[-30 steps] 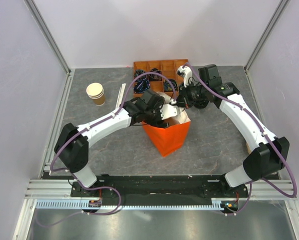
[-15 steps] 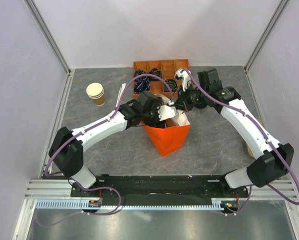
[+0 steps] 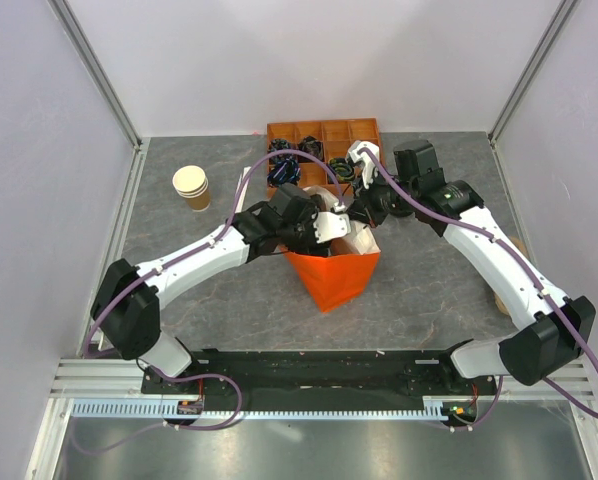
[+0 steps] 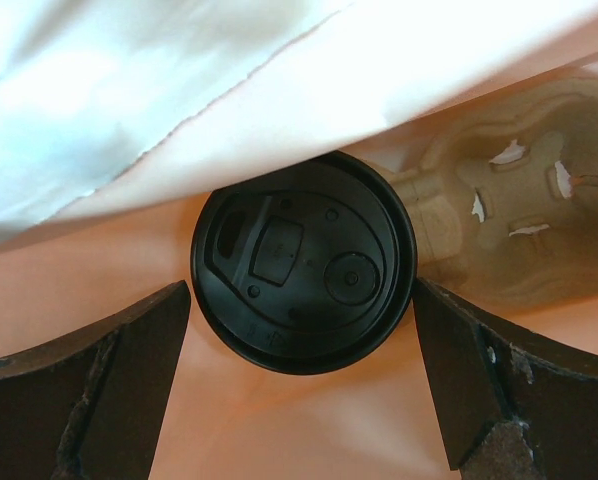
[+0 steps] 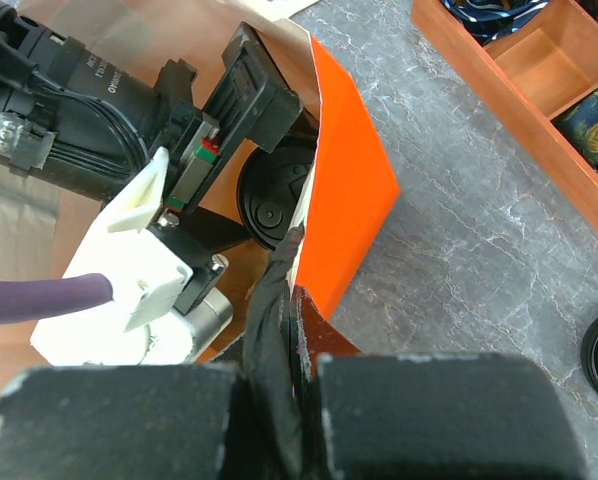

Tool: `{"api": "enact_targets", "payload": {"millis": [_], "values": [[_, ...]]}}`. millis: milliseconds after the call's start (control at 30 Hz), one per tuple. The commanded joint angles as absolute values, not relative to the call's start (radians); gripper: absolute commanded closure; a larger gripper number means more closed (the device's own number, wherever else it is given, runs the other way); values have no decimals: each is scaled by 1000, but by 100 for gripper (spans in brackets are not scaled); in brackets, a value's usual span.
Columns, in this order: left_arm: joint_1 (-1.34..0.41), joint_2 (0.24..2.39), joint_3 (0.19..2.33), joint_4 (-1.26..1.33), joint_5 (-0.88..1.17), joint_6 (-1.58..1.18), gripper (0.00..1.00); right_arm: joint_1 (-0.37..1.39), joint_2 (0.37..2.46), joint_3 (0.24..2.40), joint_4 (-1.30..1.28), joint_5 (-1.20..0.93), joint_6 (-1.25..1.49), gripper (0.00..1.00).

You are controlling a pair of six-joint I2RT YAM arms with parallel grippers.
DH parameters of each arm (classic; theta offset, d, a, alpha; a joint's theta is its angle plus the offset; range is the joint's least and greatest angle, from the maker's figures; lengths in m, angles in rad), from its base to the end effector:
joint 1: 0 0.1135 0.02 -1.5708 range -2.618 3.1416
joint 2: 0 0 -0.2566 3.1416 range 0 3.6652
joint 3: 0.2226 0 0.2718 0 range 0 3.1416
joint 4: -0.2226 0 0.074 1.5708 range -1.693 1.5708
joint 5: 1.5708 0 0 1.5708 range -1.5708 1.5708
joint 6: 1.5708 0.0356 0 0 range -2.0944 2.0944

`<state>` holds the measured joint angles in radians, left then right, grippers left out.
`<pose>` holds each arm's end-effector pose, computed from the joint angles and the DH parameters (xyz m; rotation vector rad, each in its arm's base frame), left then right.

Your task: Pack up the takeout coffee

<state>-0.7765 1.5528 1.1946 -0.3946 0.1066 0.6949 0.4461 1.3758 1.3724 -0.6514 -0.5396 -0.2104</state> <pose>0.2574 -0.2582 0.2585 1.5991 1.6864 -0.1649 0.2794 0.1539 0.3607 -0.9895 1.9786 0.7290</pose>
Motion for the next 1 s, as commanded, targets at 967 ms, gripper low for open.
{"api": "enact_targets", "payload": {"millis": [967], "values": [[-772,1442,1166,-397,187,707,3,465,1321,1338,-611,-525,-304,100]]}}
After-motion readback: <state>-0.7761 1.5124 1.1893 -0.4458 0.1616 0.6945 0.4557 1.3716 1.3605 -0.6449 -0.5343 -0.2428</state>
